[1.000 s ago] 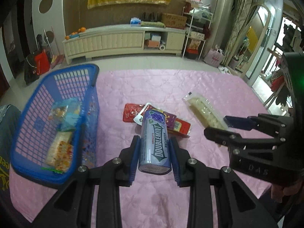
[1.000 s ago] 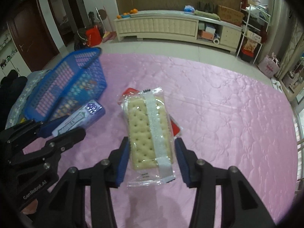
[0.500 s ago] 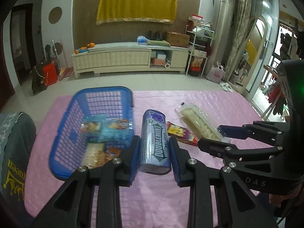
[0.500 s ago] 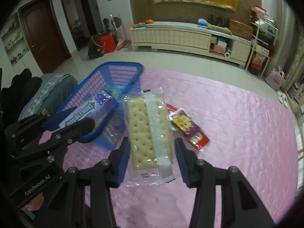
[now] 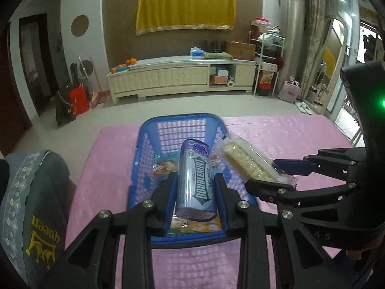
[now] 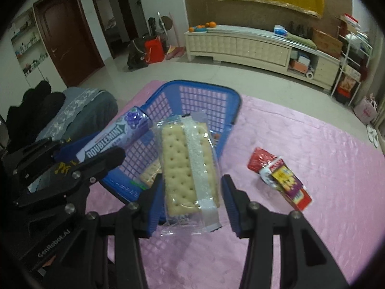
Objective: Organize snacks
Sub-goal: 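Carry the gum box and cracker pack over the basket with both tools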
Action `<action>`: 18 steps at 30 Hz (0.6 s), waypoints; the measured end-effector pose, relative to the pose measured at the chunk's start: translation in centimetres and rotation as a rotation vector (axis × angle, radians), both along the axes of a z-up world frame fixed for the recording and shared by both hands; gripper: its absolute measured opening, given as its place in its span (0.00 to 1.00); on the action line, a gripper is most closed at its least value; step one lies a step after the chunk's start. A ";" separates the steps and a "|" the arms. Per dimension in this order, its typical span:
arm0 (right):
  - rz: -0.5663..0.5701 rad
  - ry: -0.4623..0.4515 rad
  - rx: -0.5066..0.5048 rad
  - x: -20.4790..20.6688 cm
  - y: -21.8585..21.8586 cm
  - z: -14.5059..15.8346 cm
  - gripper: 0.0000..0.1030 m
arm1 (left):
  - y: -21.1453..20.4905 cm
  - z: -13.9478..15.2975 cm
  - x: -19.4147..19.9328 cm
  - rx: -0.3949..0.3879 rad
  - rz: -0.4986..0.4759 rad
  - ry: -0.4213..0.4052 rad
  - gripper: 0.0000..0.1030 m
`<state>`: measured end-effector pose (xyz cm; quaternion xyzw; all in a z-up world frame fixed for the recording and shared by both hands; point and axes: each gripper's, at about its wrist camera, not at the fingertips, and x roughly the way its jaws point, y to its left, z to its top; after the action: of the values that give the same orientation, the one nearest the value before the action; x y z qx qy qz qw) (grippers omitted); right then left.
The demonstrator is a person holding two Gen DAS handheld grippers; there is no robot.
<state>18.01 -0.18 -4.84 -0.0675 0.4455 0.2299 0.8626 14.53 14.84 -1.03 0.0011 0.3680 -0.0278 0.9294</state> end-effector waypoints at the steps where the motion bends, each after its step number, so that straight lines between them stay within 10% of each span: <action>1: 0.007 0.003 -0.007 0.1 0.4 -0.1 0.50 | 0.6 -0.3 0.2 -0.010 0.008 0.009 0.28; 18: -0.017 0.034 -0.230 2.1 5.7 -3.1 0.53 | 4.9 -3.3 1.0 -0.077 0.074 0.067 0.28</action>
<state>20.12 5.55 -7.91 -0.1582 0.4842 0.1712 0.8433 15.56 19.73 -4.29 -0.0492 0.3972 -0.0074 0.9164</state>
